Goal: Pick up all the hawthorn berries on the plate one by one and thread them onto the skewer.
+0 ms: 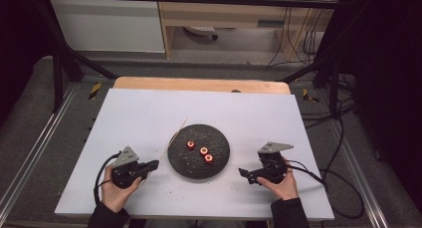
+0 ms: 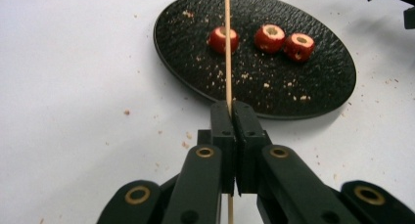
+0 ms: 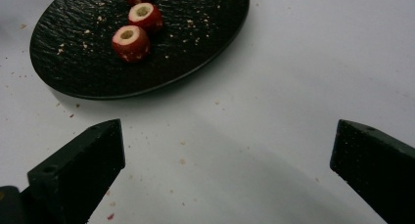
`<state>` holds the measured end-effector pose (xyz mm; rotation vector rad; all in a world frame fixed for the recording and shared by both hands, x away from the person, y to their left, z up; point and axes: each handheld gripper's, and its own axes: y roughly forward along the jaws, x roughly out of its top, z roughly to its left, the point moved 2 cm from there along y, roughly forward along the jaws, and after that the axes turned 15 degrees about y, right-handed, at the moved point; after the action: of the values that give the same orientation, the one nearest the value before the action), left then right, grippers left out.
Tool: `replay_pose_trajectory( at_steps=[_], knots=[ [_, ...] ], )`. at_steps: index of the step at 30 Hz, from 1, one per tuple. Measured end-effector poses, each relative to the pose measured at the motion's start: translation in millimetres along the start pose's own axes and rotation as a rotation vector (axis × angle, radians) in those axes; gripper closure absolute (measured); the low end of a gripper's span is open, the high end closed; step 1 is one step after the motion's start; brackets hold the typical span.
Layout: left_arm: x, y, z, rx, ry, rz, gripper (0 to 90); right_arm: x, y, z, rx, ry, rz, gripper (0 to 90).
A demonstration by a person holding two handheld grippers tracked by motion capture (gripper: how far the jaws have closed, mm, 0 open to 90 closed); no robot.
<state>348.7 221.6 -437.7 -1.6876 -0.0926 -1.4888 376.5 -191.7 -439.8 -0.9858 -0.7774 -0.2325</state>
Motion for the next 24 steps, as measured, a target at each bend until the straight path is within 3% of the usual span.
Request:
replay_pose_trajectory(
  at_steps=[13,24],
  knots=[
    [-5.4,-1.6,-0.7,0.006,0.017,-0.004,88.1,33.7,20.6,40.7,-0.014,-0.061,0.055,1.8],
    [-7.4,-3.0,1.1,0.014,0.012,-0.006,88.1,55.8,39.8,64.3,-0.035,-0.113,0.114,4.4]
  ],
)
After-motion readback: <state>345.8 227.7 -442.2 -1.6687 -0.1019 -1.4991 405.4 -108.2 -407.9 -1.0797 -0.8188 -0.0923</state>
